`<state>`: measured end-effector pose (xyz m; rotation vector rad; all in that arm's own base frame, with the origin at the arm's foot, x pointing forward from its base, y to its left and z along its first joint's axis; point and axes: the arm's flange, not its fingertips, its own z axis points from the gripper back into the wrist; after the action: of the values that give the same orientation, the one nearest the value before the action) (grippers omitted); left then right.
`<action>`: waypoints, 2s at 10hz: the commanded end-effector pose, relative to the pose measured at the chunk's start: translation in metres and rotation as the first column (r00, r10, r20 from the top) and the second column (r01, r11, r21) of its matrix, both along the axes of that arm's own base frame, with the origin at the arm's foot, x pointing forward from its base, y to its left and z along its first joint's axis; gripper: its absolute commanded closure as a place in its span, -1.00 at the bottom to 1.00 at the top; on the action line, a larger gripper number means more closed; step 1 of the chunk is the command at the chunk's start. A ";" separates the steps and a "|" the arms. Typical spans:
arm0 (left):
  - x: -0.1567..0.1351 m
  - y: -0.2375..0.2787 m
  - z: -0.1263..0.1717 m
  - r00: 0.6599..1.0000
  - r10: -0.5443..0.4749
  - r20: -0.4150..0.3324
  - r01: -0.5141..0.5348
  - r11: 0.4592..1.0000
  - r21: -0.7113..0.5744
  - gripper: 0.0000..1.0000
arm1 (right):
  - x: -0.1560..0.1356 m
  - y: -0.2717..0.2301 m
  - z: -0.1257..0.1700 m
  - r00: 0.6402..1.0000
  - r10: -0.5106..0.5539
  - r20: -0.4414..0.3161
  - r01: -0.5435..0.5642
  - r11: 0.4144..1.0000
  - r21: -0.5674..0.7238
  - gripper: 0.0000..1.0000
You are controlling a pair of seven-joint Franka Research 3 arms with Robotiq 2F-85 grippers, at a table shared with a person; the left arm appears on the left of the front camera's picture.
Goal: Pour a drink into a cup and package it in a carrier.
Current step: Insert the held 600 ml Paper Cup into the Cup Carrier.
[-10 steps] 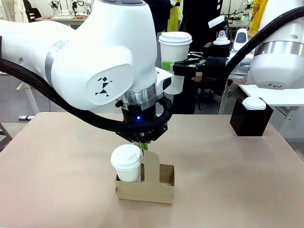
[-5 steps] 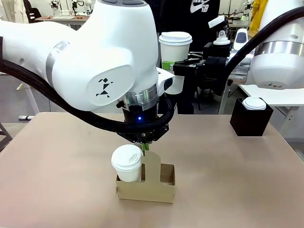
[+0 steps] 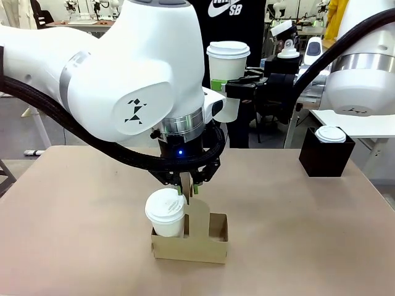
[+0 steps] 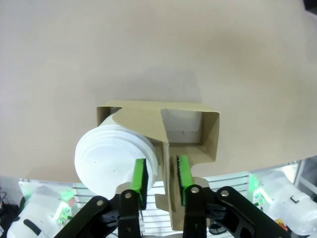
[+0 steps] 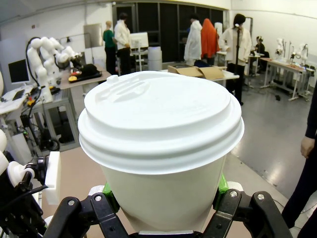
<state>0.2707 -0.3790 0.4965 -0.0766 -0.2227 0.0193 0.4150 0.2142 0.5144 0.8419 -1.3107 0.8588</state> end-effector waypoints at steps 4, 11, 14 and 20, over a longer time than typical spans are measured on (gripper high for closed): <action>-0.002 -0.002 0.000 1.000 -0.005 0.008 0.005 1.000 -0.003 0.02 | 0.001 0.002 0.003 1.000 0.002 0.004 -0.002 1.000 0.011 -0.61; 0.014 0.093 0.093 0.952 -0.306 -0.004 0.296 0.926 -0.233 -1.00 | 0.023 -0.034 -0.042 0.961 0.212 -0.180 -0.210 0.977 0.027 -0.61; 0.022 0.188 0.101 0.846 -0.516 0.138 0.532 0.797 -0.284 -1.00 | -0.015 -0.035 -0.106 0.875 0.418 -0.245 -0.419 0.907 0.050 -0.61; 0.028 0.222 0.101 0.815 -0.545 0.198 0.580 0.776 -0.250 -1.00 | -0.045 -0.024 -0.143 0.848 0.479 -0.226 -0.475 0.877 0.076 -0.61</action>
<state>0.2961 -0.1498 0.5898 -0.4469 -0.3238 -0.5788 0.3703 0.1903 0.3746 1.2800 -0.9252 1.0821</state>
